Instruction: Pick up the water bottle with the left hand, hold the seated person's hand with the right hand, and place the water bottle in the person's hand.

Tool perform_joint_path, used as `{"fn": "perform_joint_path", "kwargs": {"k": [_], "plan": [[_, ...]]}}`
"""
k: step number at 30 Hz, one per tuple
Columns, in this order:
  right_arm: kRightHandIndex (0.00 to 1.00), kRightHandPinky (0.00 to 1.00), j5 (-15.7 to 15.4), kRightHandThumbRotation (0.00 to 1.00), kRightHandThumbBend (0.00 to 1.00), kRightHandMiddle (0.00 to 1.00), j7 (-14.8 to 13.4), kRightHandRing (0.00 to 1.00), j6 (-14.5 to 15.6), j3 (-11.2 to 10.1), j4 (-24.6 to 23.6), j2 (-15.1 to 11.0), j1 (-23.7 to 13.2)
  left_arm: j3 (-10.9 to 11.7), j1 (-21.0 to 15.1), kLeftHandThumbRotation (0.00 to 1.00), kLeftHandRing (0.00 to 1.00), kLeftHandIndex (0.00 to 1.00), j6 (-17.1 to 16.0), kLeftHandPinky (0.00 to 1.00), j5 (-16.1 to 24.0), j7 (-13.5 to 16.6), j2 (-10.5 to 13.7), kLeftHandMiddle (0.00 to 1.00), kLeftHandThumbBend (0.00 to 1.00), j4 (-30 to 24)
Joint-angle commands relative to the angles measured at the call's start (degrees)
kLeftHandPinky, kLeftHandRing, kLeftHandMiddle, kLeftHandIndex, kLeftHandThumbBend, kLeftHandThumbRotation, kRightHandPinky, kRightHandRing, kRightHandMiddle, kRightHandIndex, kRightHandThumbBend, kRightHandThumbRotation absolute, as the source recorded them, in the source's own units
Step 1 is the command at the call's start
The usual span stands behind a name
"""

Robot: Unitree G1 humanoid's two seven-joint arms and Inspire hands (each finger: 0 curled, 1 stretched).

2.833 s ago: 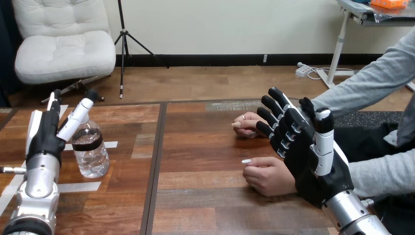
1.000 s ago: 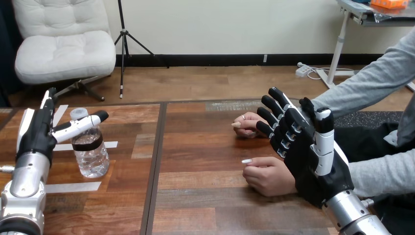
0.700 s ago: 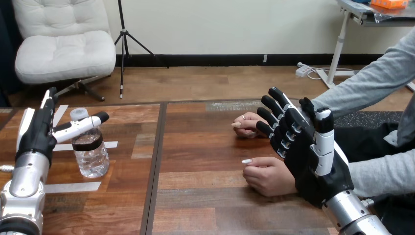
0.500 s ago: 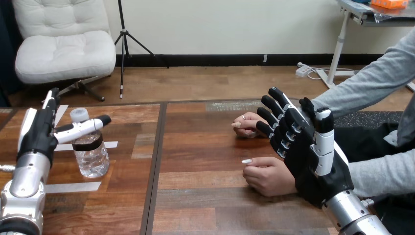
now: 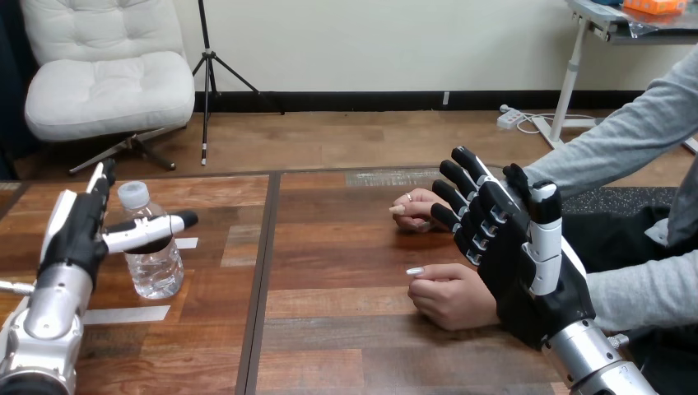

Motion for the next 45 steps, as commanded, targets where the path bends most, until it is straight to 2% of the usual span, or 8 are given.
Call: {"fn": "perform_joint_path", "kwargs": {"k": [1, 10, 27, 45], "plan": [[1.00, 1.00, 0.8, 1.00, 1.00, 1.00, 0.6, 1.00, -0.6, -0.9, -3.1, -0.3, -1.3, -1.2, -0.9, 0.28, 1.00, 1.00, 0.4, 1.00, 0.7, 1.6, -0.7, 1.00, 1.00, -0.9], [1.00, 1.00, 0.7, 1.00, 1.00, 1.00, 0.3, 1.00, -0.2, -0.9, -3.5, -0.3, -1.0, -1.0, -1.3, 0.25, 1.00, 1.00, 1.9, 1.00, 0.4, 1.7, -1.3, 1.00, 1.00, -0.6], [1.00, 1.00, 0.8, 1.00, 1.00, 1.00, 0.5, 1.00, -0.2, -0.6, -4.1, -0.2, -0.6, -2.1, -2.2, 0.31, 1.00, 1.00, 5.0, 1.00, 1.3, 3.3, -1.8, 1.00, 1.00, 0.0], [1.00, 1.00, 1.0, 1.00, 1.00, 1.00, 0.4, 1.00, 0.1, -0.7, -4.9, 0.1, 0.1, -1.8, -3.3, 0.35, 1.00, 1.00, 8.9, 1.00, 0.5, 4.8, -3.2, 1.00, 1.00, 0.6]]}}
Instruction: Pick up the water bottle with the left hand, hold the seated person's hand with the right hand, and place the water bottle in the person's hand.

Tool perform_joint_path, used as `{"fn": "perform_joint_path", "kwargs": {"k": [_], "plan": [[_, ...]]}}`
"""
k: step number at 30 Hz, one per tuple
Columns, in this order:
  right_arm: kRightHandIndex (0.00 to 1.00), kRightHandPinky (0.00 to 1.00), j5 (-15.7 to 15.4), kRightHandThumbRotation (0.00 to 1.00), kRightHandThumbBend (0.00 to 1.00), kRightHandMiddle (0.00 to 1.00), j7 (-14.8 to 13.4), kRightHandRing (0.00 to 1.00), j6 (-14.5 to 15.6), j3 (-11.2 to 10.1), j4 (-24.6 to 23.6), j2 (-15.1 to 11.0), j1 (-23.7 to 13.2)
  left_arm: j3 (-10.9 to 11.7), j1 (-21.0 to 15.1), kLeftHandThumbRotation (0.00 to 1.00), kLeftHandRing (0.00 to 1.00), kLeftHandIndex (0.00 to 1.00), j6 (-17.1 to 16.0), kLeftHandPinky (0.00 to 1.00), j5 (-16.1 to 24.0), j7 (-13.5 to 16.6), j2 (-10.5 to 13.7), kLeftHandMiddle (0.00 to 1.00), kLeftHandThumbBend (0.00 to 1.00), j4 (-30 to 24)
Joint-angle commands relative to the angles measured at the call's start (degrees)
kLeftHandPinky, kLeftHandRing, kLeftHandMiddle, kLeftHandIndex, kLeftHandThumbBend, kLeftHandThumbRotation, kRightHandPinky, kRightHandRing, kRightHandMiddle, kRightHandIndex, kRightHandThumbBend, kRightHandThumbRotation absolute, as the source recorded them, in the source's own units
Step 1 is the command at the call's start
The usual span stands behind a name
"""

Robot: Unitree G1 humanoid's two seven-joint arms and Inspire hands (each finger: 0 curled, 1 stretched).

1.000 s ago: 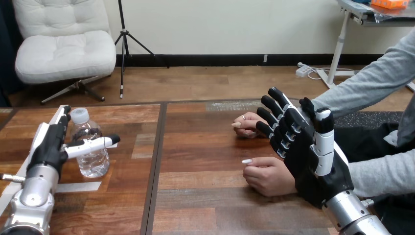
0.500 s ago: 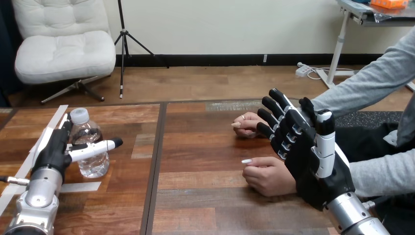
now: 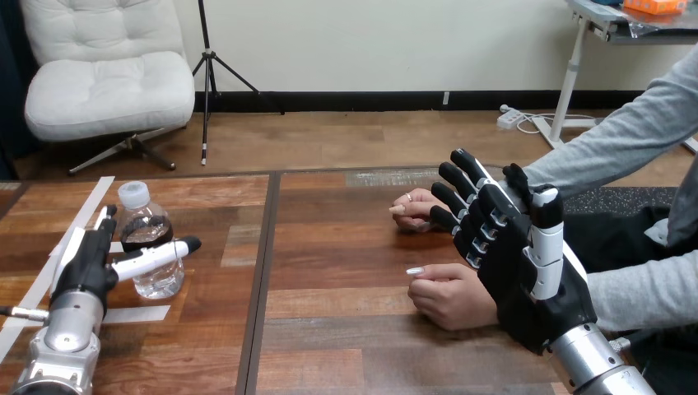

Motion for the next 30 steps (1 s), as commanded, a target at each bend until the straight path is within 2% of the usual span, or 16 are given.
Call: {"fn": "perform_joint_path", "kwargs": {"k": [1, 3, 10, 13, 16, 20, 23, 30], "plan": [[1.00, 1.00, 0.9, 1.00, 1.00, 1.00, -0.2, 1.00, 0.0, -0.7, -3.7, 0.1, -1.0, -0.1, -4.2, 0.35, 1.00, 1.00, 0.4, 1.00, -0.3, 1.0, -1.1, 1.00, 1.00, -0.4], [1.00, 1.00, 0.9, 1.00, 1.00, 1.00, -0.2, 1.00, -0.1, -0.7, -3.8, 0.2, -0.9, -0.2, -4.3, 0.35, 1.00, 1.00, 0.8, 1.00, -0.2, 1.1, -1.1, 1.00, 1.00, -0.3], [1.00, 1.00, 0.6, 1.00, 1.00, 1.00, -0.2, 1.00, -0.4, -0.6, -4.0, 0.2, -0.8, 1.8, -4.4, 0.33, 1.00, 1.00, 1.5, 1.00, -2.4, 2.0, -2.1, 1.00, 1.00, -0.1], [1.00, 1.00, 0.6, 1.00, 1.00, 1.00, -0.3, 1.00, -0.4, -0.6, -4.2, 0.2, -0.7, 2.1, -4.5, 0.31, 0.99, 1.00, 2.1, 0.95, -2.9, 2.9, -2.4, 1.00, 1.00, -0.1], [1.00, 1.00, 0.6, 1.00, 1.00, 1.00, -0.4, 1.00, -0.3, -0.6, -4.4, 0.2, -0.5, 1.9, -4.6, 0.30, 0.83, 1.00, 2.7, 0.77, -2.7, 4.0, -2.6, 0.89, 1.00, -0.2], [1.00, 1.00, 0.7, 1.00, 1.00, 1.00, -0.7, 1.00, -0.2, -0.6, -4.7, 0.4, -0.4, 1.9, -4.8, 0.28, 0.76, 1.00, 3.3, 0.64, -2.5, 5.3, -2.9, 0.85, 1.00, -0.4], [1.00, 1.00, 0.7, 1.00, 1.00, 1.00, -0.9, 1.00, -0.2, -0.6, -5.0, 0.5, -0.2, 1.8, -4.9, 0.27, 0.78, 1.00, 3.7, 0.64, -2.2, 6.0, -3.0, 0.88, 1.00, -0.6], [1.00, 1.00, 0.9, 1.00, 1.00, 1.00, -1.0, 1.00, -0.3, -0.5, -5.2, 0.7, 0.0, 1.0, -5.1, 0.25, 0.90, 1.00, 4.3, 0.79, -1.1, 7.4, -2.8, 0.96, 1.00, -0.6]]}}
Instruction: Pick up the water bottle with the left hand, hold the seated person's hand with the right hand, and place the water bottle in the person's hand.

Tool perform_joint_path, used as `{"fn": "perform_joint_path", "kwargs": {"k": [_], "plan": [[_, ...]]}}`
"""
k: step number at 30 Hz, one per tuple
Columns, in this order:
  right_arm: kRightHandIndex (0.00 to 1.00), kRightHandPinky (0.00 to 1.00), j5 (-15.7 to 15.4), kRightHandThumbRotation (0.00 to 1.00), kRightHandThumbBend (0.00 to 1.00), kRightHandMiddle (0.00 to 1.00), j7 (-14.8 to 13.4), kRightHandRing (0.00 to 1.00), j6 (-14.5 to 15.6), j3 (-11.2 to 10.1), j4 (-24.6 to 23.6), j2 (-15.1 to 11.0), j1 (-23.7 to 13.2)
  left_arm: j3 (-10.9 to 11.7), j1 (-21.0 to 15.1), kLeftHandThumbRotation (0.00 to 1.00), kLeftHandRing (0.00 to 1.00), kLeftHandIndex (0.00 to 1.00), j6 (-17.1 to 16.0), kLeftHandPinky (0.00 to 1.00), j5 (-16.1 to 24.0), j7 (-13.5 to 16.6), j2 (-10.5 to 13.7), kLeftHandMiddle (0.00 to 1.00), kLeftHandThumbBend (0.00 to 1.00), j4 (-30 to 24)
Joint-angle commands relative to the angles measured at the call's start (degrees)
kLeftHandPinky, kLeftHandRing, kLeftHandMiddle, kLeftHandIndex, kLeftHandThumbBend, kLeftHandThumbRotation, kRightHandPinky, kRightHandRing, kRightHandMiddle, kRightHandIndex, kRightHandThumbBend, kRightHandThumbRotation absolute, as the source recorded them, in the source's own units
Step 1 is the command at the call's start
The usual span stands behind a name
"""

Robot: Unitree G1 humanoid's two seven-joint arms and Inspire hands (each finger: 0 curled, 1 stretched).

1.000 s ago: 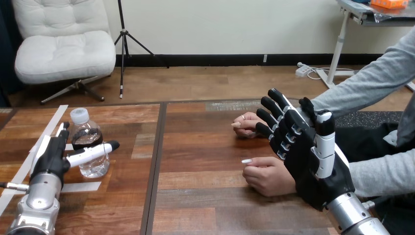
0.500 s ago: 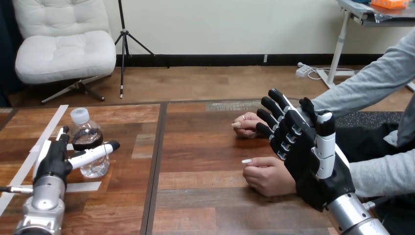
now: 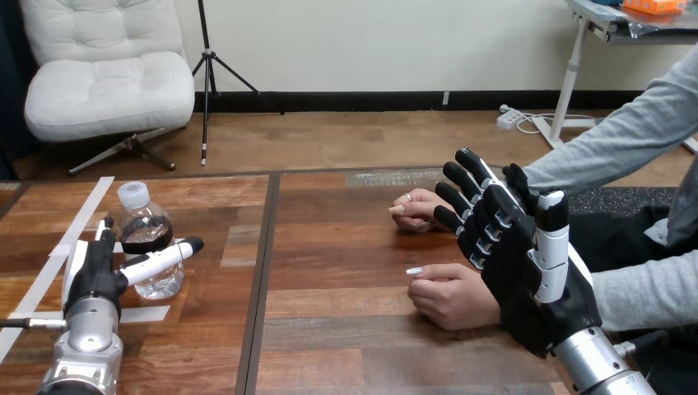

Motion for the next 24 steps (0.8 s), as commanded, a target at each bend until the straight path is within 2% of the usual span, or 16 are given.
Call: {"fn": "perform_joint_path", "kwargs": {"k": [1, 13, 24], "plan": [[1.00, 1.00, 0.9, 1.00, 1.00, 1.00, -0.2, 1.00, -0.4, -0.5, -2.9, 0.6, -1.5, -0.8, -4.5, 0.25, 0.91, 1.00, 0.7, 0.80, 0.7, 1.5, 0.7, 0.96, 1.00, -0.7], [1.00, 1.00, 1.1, 1.00, 1.00, 0.99, 0.0, 1.00, -0.7, -0.5, -3.3, 0.7, -1.2, -2.1, -5.2, 0.27, 0.88, 0.95, 2.7, 0.77, 1.9, 1.8, 1.1, 0.93, 1.00, -0.6], [1.00, 1.00, 1.4, 1.00, 1.00, 0.99, 0.5, 1.00, -1.5, -0.6, -3.3, 0.9, -0.9, -2.9, -5.9, 0.23, 0.85, 0.91, 3.8, 0.73, 2.5, 2.3, 1.3, 0.90, 1.00, -0.3]]}}
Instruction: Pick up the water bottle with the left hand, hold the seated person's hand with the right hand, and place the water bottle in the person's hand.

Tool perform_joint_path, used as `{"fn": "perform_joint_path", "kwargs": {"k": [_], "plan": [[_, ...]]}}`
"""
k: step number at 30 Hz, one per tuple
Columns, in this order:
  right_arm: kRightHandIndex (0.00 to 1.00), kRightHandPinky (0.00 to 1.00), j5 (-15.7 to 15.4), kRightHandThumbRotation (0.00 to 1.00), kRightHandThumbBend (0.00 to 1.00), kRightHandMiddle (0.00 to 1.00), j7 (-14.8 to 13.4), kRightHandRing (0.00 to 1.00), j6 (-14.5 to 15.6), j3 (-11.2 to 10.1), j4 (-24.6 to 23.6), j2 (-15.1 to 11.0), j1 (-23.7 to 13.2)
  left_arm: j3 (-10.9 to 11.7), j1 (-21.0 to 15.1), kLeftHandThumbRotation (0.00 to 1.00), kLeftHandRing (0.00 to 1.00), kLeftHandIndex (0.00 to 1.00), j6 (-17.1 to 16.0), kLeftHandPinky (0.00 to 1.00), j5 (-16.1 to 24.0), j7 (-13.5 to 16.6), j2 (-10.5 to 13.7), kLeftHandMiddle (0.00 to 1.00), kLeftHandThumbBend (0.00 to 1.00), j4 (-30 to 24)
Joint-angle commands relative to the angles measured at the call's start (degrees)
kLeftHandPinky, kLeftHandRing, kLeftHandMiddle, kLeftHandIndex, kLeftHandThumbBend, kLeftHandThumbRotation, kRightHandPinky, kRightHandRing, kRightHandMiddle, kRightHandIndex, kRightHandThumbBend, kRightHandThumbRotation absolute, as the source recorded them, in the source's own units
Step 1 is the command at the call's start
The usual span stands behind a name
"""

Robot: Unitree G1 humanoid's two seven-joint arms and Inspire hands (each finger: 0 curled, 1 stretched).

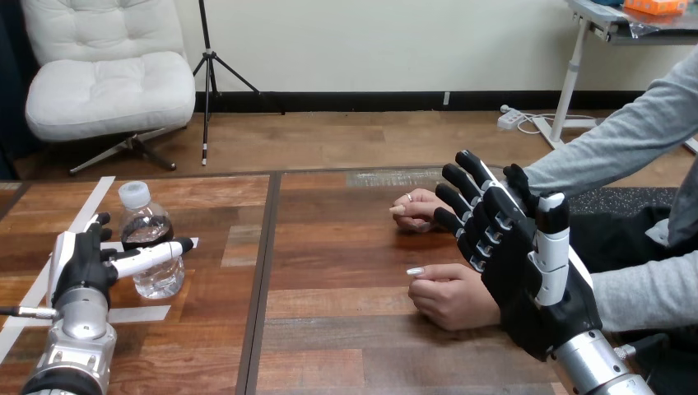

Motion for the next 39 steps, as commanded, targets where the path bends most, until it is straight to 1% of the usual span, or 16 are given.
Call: {"fn": "perform_joint_path", "kwargs": {"k": [1, 8, 15, 19, 24, 33, 39], "plan": [[1.00, 1.00, 1.3, 1.00, 1.00, 0.99, 0.6, 1.00, -1.7, -0.6, -2.8, 0.8, -1.6, -1.2, -4.3, 0.23, 0.84, 0.90, 0.9, 0.72, 1.0, 0.3, -0.3, 0.89, 1.00, -0.3], [1.00, 1.00, 1.4, 1.00, 1.00, 0.99, 0.6, 1.00, -2.0, -0.8, -2.4, 1.0, -1.7, -2.2, -5.2, 0.21, 0.83, 0.89, 2.7, 0.70, 2.1, 0.4, -0.3, 0.88, 1.00, -0.3], [1.00, 1.00, 1.7, 1.00, 1.00, 0.99, 0.9, 1.00, -2.2, -0.7, -2.8, 1.1, -1.5, -3.3, -5.8, 0.21, 0.82, 0.88, 3.7, 0.69, 2.7, 0.8, -0.3, 0.87, 0.99, -0.3], [1.00, 1.00, 1.8, 1.00, 1.00, 0.99, 1.2, 1.00, -2.3, -0.7, -2.7, 1.1, -1.5, -3.6, -6.5, 0.21, 0.81, 0.88, 5.3, 0.68, 2.6, 1.0, -0.6, 0.86, 1.00, -0.3], [1.00, 1.00, 1.8, 1.00, 1.00, 0.99, 1.4, 1.00, -2.6, -0.8, -2.6, 1.2, -1.5, -3.6, -6.9, 0.22, 0.81, 0.89, 6.3, 0.68, 2.7, 1.1, -0.7, 0.86, 1.00, -0.1], [1.00, 1.00, 1.8, 1.00, 1.00, 0.99, 1.4, 1.00, -2.7, -0.9, -2.7, 1.2, -1.5, -3.5, -7.3, 0.23, 0.83, 0.91, 6.8, 0.68, 2.7, 1.5, -1.1, 0.88, 1.00, -0.1], [1.00, 1.00, 1.9, 1.00, 1.00, 0.99, 1.6, 1.00, -3.0, -0.9, -2.3, 1.2, -1.6, -2.3, -7.6, 0.22, 0.85, 0.90, 7.1, 0.71, 1.4, 1.3, -1.5, 0.89, 1.00, -0.1]]}}
